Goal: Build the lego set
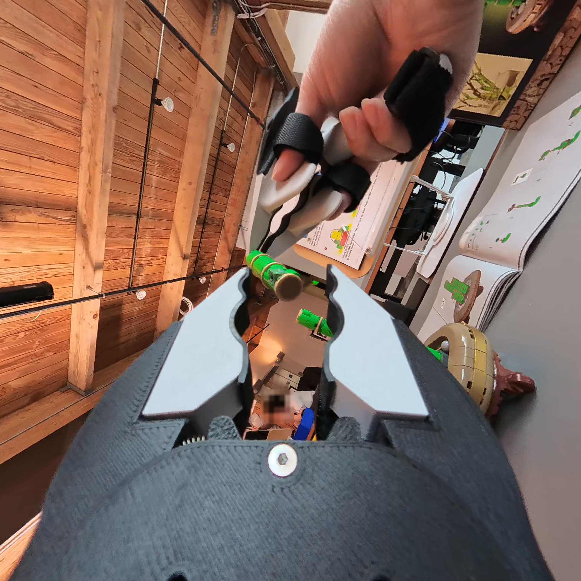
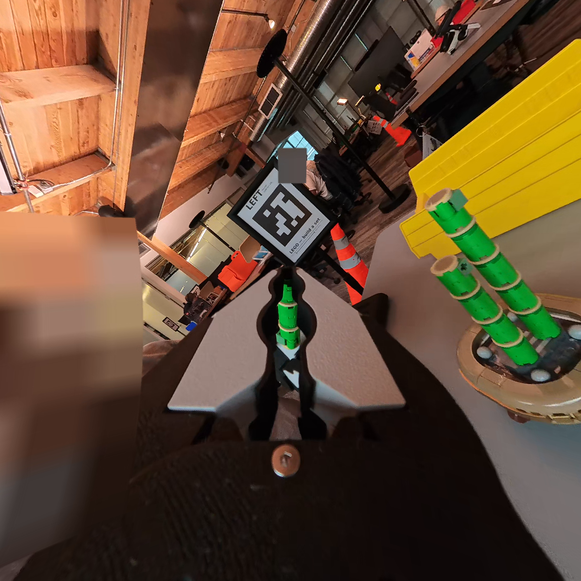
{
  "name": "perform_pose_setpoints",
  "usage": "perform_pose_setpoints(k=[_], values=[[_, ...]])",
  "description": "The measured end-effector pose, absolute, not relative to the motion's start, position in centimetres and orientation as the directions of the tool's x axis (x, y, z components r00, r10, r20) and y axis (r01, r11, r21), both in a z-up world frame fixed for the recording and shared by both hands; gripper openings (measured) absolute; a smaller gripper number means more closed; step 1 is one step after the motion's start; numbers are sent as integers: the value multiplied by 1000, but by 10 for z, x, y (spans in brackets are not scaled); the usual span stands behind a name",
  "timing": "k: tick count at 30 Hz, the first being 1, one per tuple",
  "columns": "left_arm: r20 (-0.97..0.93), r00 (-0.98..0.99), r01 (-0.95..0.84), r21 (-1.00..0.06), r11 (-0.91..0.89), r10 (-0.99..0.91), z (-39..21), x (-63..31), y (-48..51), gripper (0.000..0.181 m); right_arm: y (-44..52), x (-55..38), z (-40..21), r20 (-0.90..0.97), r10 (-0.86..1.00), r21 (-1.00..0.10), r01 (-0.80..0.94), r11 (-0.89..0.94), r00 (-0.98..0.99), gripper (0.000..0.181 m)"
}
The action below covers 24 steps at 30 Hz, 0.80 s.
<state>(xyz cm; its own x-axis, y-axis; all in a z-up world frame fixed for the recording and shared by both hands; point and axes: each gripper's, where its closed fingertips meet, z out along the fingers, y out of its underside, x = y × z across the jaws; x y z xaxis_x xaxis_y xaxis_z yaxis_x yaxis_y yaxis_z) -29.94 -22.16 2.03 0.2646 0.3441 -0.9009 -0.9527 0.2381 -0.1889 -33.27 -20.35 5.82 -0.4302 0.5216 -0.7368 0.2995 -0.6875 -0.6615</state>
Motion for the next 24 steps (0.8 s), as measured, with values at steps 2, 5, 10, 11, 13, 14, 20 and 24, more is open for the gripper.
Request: perform_pose_setpoints(k=[2,5,10,11,13,14,20,24], values=[[-895,274,-949,-193,248,353,23,-299,-224,31,-204,-334,57,-742,516,-655,300,-693,-428,2],[-887,298,-941,-212,263,353,26,-300,-228,23,-204,-335,58,-750,495,-642,303,-705,-438,3],[-874,297,-946,-212,246,385,33,-307,-232,22,-203,-334,62,-762,459,-617,295,-730,-457,2],[-875,297,-946,-217,239,381,33,-309,-232,23,-204,-333,63,-764,450,-611,295,-734,-463,2],[-876,300,-947,-226,229,378,32,-312,-231,25,-205,-333,63,-766,442,-606,298,-737,-467,2],[-877,300,-947,-227,227,376,32,-313,-231,25,-205,-334,63,-767,442,-606,300,-737,-465,3],[-879,314,-943,-245,226,359,34,-312,-233,20,-207,-337,61,-769,440,-604,300,-739,-464,3],[-862,358,-929,-289,233,359,40,-315,-238,19,-208,-340,62,-746,481,-635,275,-722,-460,12]])
